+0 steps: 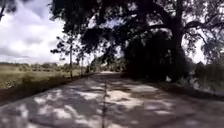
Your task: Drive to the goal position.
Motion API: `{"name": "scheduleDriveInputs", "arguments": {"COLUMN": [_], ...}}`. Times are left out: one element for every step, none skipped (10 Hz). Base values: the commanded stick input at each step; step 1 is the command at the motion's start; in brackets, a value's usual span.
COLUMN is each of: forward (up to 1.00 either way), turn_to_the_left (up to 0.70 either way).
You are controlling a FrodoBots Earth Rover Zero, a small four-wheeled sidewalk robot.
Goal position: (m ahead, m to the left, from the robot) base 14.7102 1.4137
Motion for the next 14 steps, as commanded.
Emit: {"name": "scheduleDriveInputs", "arguments": {"forward": [1.00, 1.00, 1.00, 1.00, 1.00, 1.00, 1.00, 1.00, 1.00, 1.00, 1.00, 1.00, 1.00, 1.00], "turn_to_the_left": [0.00, 0.00, -0.36, -0.40, -0.40, -0.40, 0.00, 0.00, 0.00, 0.00, 0.00, 0.00, 0.00, 0.00]}}
